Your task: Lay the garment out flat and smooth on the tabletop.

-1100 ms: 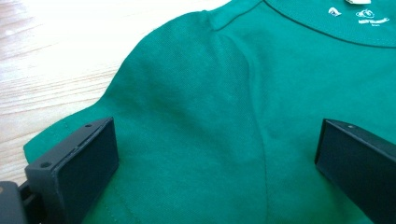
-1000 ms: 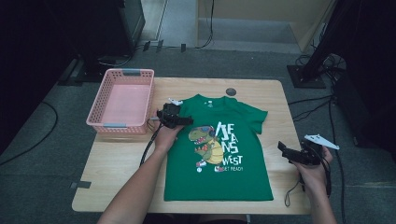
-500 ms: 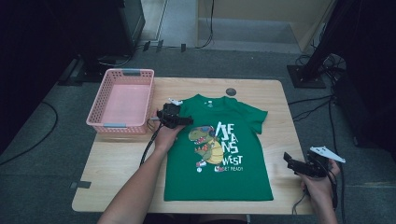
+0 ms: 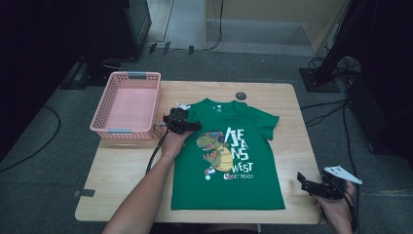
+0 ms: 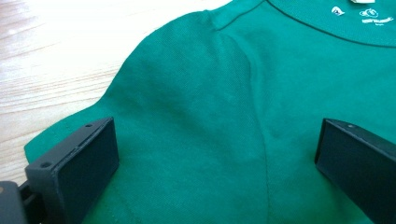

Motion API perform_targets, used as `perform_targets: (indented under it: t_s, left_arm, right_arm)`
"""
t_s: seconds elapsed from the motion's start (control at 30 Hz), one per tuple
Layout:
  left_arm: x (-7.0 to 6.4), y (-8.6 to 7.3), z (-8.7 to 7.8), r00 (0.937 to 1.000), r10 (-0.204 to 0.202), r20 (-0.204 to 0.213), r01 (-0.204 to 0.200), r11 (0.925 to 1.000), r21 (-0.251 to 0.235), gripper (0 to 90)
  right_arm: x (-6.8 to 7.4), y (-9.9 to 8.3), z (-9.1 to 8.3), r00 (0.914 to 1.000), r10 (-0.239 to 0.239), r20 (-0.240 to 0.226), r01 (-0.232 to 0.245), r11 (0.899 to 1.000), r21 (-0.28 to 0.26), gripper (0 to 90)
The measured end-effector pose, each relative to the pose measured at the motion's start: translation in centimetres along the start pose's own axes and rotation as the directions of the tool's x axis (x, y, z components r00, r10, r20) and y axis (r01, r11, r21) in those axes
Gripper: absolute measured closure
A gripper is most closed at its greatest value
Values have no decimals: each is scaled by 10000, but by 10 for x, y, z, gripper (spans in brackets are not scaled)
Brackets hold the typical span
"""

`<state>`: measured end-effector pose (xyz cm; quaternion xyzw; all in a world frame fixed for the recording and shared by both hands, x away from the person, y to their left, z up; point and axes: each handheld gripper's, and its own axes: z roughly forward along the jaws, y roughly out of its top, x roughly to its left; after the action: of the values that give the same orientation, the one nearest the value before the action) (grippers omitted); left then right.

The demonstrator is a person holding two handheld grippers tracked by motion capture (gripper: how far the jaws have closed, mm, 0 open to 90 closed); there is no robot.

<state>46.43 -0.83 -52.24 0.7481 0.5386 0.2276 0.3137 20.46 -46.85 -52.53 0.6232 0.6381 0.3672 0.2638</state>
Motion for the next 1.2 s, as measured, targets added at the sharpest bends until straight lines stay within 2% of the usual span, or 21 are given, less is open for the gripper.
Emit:
perform_targets:
  t_s: [0.23, 0.4, 0.53, 0.67, 0.9, 1.0, 1.07, 1.2]
  left_arm:
    - [0, 0, 0, 10000, 1, -1, -1, 10000, -1, 0]
    - [0, 0, 0, 10000, 2, -4, -2, 10000, -1, 0]
    - [0, 0, 0, 10000, 0, 5, 0, 10000, -1, 0]
    - [0, 0, 0, 10000, -45, 25, 45, 10000, -3, 0]
    - [0, 0, -1, 10000, 62, -29, -62, 10000, 35, 0]
    - [-1, 1, -2, 9996, 205, -207, -205, 9998, -26, 0]
    - [-1, 3, -6, 9999, 120, -7, -120, 9998, -176, 0]
    - [-8, 8, -17, 9992, 284, 279, -267, 9979, -598, 0]
  right_arm:
    - [6, -6, -4, 9993, -254, -267, 260, 9995, 186, 0]
    - [10, -10, -6, 9990, -391, -235, 402, 9979, 503, 0]
    - [11, -10, -2, 9990, -446, 83, 435, 9936, 1044, 0]
    - [16, -10, 0, 9956, -858, 374, 804, 9887, 1265, 0]
    - [17, -9, 1, 9950, -909, 408, 850, 9880, 1293, 0]
    - [17, -9, 2, 9950, -912, 412, 853, 9881, 1280, 0]
    - [17, -9, 2, 9950, -914, 411, 855, 9881, 1279, 0]
    - [17, -9, 2, 9949, -926, 392, 869, 9879, 1287, 0]
